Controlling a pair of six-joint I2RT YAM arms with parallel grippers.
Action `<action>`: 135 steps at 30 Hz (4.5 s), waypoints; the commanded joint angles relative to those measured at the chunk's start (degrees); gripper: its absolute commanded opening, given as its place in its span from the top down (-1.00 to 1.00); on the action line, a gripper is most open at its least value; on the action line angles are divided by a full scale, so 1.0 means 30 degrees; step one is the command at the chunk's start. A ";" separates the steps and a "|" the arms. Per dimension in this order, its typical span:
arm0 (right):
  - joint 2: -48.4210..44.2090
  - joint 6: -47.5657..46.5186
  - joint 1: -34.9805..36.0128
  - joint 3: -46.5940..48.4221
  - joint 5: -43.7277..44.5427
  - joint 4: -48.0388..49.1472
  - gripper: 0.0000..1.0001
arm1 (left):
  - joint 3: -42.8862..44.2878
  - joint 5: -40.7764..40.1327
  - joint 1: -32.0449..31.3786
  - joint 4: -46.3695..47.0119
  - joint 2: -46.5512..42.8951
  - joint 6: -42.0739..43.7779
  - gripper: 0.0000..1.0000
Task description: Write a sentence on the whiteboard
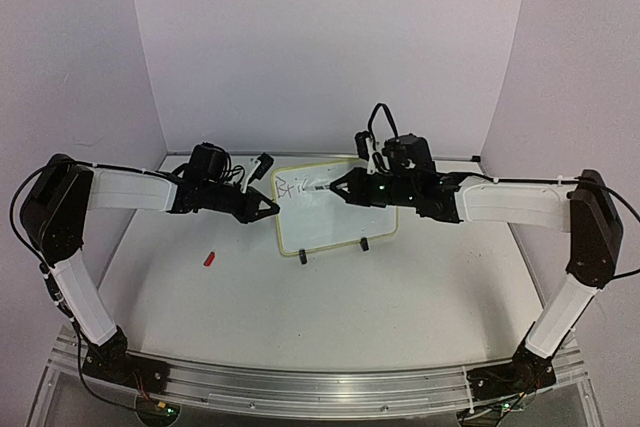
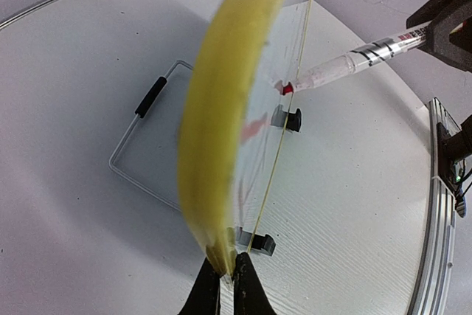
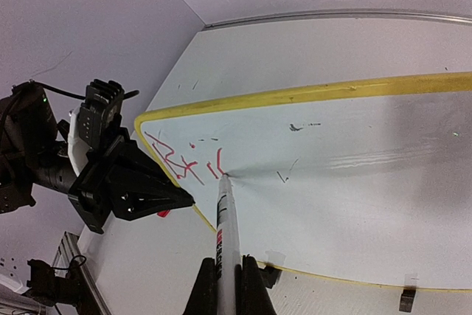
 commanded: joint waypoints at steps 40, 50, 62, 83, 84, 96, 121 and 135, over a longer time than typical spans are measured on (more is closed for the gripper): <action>-0.0938 0.0084 -0.0031 -0.0842 0.0381 -0.0338 1.00 | 0.0584 -0.1224 0.0129 -0.0157 0.0458 0.0535 1.00; 0.0271 0.0550 0.0159 -0.0541 -0.0521 0.0387 1.00 | 0.0665 -0.1154 0.0116 -0.0109 0.0638 0.0477 1.00; -0.1477 0.1132 0.0449 -0.1003 -0.0653 0.2485 1.00 | 0.0683 -0.1157 0.0120 -0.0134 0.0630 0.0505 1.00; -0.2015 0.0119 0.0090 -0.0648 0.1346 0.1467 1.00 | 0.0503 -0.1218 0.0125 -0.0131 0.0578 0.0585 1.00; -0.1946 0.0116 0.0062 -0.0597 0.1330 0.1457 1.00 | 0.0491 -0.1219 0.0123 -0.0138 0.0575 0.0592 1.00; -0.1221 0.0014 -0.0212 0.0070 0.1231 0.1315 1.00 | 0.0434 -0.1274 0.0101 -0.0170 0.0516 0.0593 1.00; -0.0548 0.0357 -0.0320 -0.1133 0.0658 0.0104 1.00 | 0.0572 -0.1226 0.0118 -0.0197 0.0575 0.0627 1.00; -0.0835 0.0510 -0.0324 -0.0778 0.0656 0.0300 1.00 | 0.0547 -0.1239 0.0114 -0.0198 0.0575 0.0614 1.00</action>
